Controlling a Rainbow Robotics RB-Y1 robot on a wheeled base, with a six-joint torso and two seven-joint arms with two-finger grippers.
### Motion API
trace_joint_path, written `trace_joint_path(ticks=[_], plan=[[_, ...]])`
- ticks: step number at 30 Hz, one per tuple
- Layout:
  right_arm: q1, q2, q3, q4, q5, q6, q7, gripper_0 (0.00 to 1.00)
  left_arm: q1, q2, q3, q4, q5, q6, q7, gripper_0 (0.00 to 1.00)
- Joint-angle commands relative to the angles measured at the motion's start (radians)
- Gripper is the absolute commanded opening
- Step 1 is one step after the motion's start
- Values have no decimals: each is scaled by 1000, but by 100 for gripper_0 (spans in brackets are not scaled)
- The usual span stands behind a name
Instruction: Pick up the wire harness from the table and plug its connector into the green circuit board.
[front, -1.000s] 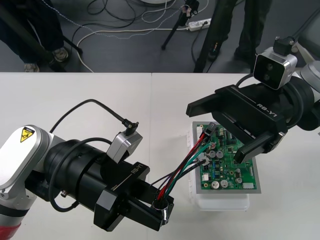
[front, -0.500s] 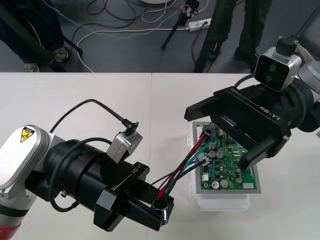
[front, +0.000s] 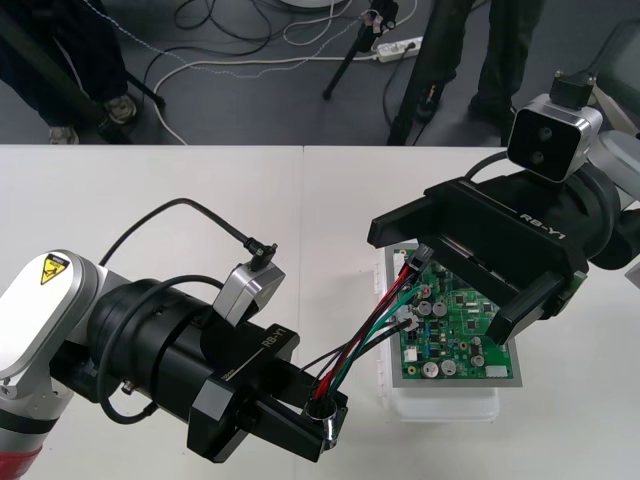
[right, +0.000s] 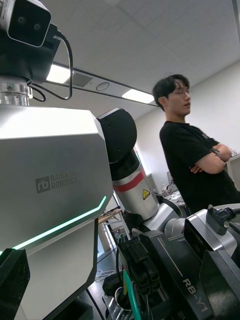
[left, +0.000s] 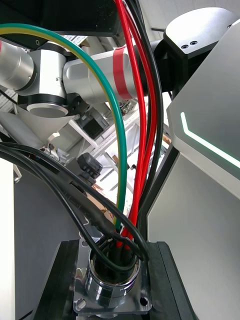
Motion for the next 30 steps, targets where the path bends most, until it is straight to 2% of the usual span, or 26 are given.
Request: trace_joint_path(ticks=[1, 12, 13, 14, 17, 30], plan=[[-37, -25, 17, -34, -20, -5, -22, 100, -25, -10, -19, -7, 18, -33, 73, 0], [-35, -23, 17, -34, -20, -5, -11, 100, -25, -12, -19, -7, 18, -33, 73, 0], [-37, -23, 19, -34, -20, -5, -9, 66, -25, -12, -19, -7, 18, -33, 73, 0], [-37, -23, 17, -34, -20, -5, -6, 45, -25, -12, -19, -7, 18, -33, 73, 0], [-37, -22, 17, -34, -21, -5, 3, 0, -25, -12, -19, -7, 18, -33, 73, 0], [-37, -19, 11, -23, -63, -5, 44, 0, -25, -12, -19, -7, 17, -33, 73, 0]])
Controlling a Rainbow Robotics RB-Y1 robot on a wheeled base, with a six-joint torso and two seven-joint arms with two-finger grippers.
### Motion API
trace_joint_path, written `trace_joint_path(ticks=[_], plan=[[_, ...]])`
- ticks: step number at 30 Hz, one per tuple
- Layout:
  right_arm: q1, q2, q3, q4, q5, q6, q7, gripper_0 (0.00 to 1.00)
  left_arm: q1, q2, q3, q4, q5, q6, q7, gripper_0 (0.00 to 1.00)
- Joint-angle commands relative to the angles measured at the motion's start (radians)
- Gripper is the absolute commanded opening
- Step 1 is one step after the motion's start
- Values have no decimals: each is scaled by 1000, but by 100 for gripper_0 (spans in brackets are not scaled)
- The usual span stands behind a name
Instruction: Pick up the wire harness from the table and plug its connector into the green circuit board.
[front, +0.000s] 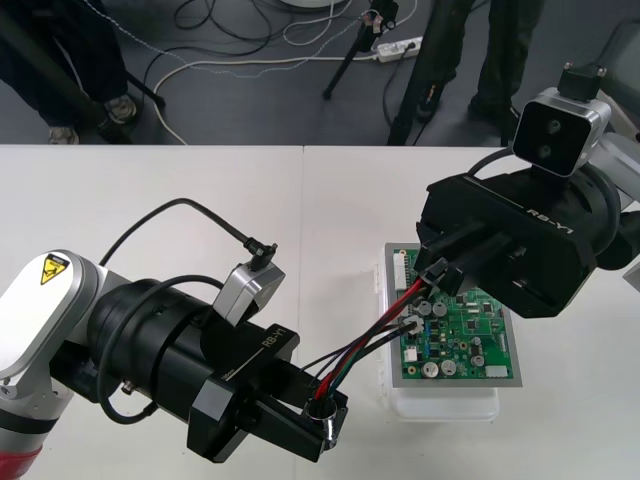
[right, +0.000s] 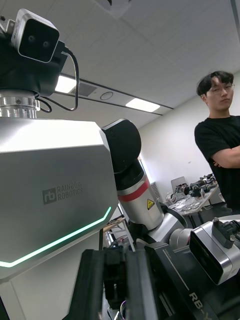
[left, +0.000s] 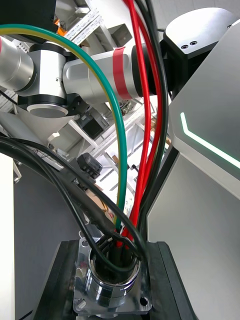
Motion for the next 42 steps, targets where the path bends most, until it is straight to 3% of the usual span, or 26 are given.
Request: trace_joint_path(ticks=[1, 17, 18, 19, 20, 42], plan=[[-37, -19, 3, -19, -18, -5, 44, 0, -25, -12, -19, -7, 16, -33, 72, 0], [-27, -19, -5, -16, -18, -5, 81, 0, -25, -12, -19, -7, 16, -33, 58, 0], [-29, -19, -5, -16, -18, -5, 83, 0, -25, -13, -19, -7, 16, -33, 58, 8], [-29, -19, -5, -16, -20, -5, 83, 0, -25, -12, -19, -7, 16, -33, 61, 77], [-29, -19, -5, -16, -20, -5, 84, 0, -25, -12, -19, -7, 16, -33, 60, 100], [8, -40, -26, -17, -18, -5, 90, 0, -26, -15, 14, -7, -27, -33, 31, 100]])
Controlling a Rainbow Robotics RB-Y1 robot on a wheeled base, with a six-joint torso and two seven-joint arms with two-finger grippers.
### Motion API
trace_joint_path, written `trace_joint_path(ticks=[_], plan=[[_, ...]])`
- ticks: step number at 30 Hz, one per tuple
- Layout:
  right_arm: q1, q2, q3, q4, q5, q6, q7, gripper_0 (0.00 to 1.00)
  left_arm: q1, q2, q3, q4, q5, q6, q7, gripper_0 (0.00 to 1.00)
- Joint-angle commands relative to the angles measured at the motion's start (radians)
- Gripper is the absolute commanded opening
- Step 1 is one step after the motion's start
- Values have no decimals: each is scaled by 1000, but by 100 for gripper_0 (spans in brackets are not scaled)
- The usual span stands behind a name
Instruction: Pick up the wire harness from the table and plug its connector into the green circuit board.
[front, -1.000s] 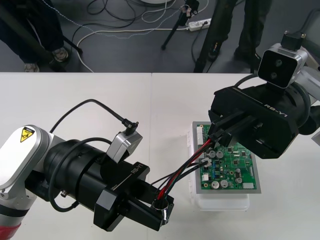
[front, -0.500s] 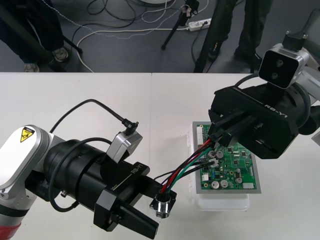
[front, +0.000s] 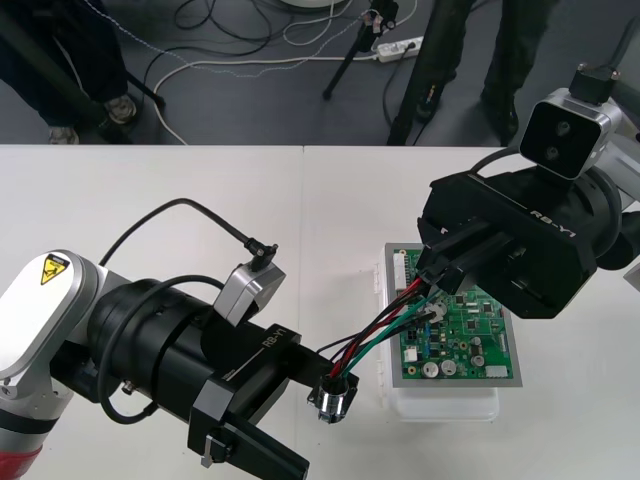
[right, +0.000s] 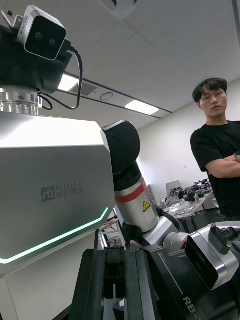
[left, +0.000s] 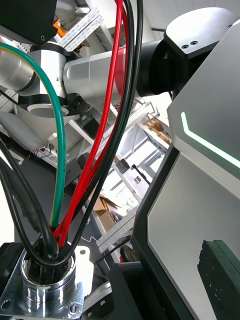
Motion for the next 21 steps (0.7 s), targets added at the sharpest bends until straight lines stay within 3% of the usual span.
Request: trace_joint_path(ticks=[1, 14, 21], plan=[[13, -45, -29, -16, -17, -5, 37, 0, -25, -14, 20, -7, -26, -33, 27, 100], [127, -136, -100, -54, -15, -5, 44, 0, -26, -7, 149, -7, -85, -33, -14, 100], [189, -160, -156, -71, -15, -5, 44, 0, -26, 16, 187, -8, -102, 90, -108, 100]])
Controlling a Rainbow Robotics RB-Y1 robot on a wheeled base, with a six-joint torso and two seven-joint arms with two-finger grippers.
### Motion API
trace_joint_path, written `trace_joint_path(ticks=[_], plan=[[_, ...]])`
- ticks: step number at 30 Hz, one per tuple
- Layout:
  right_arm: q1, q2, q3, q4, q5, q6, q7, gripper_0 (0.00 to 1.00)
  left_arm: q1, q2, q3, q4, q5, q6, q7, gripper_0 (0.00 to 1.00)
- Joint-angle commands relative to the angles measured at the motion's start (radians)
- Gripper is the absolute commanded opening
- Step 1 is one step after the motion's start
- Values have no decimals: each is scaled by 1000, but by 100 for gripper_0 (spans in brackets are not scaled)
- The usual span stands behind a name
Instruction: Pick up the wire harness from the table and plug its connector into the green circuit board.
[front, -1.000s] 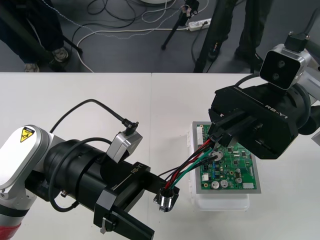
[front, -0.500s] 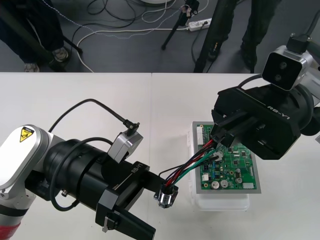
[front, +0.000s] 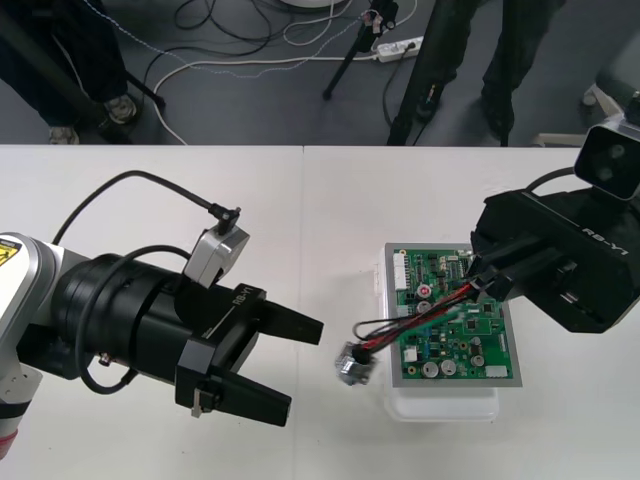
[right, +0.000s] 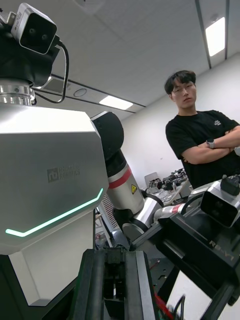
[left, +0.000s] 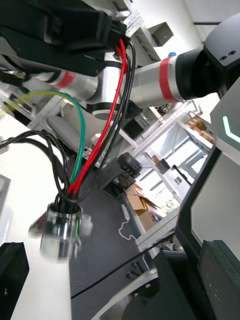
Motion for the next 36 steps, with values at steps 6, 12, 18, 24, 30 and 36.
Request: trace_joint_path(ticks=[6, 12, 18, 24, 30, 36], plan=[[135, -85, -118, -96, -12, 59, 40, 0, -51, 47, 36, -7, -13, 183, -150, 100], [215, -97, -219, -142, 69, 156, 29, 0, -86, 104, 36, -11, -11, 264, -169, 100], [248, -97, -239, -152, 89, 231, 32, 0, -128, 157, 36, -10, 16, 323, -189, 100], [293, -97, -277, -191, 178, 329, 40, 0, -163, 190, 37, -10, 44, 364, -213, 100], [325, -92, -293, -251, 221, 446, 46, 0, -170, 199, 43, -11, 70, 375, -236, 100], [342, -77, -317, -337, 308, 555, 53, 0, -170, 180, 24, -10, 67, 372, -259, 100]])
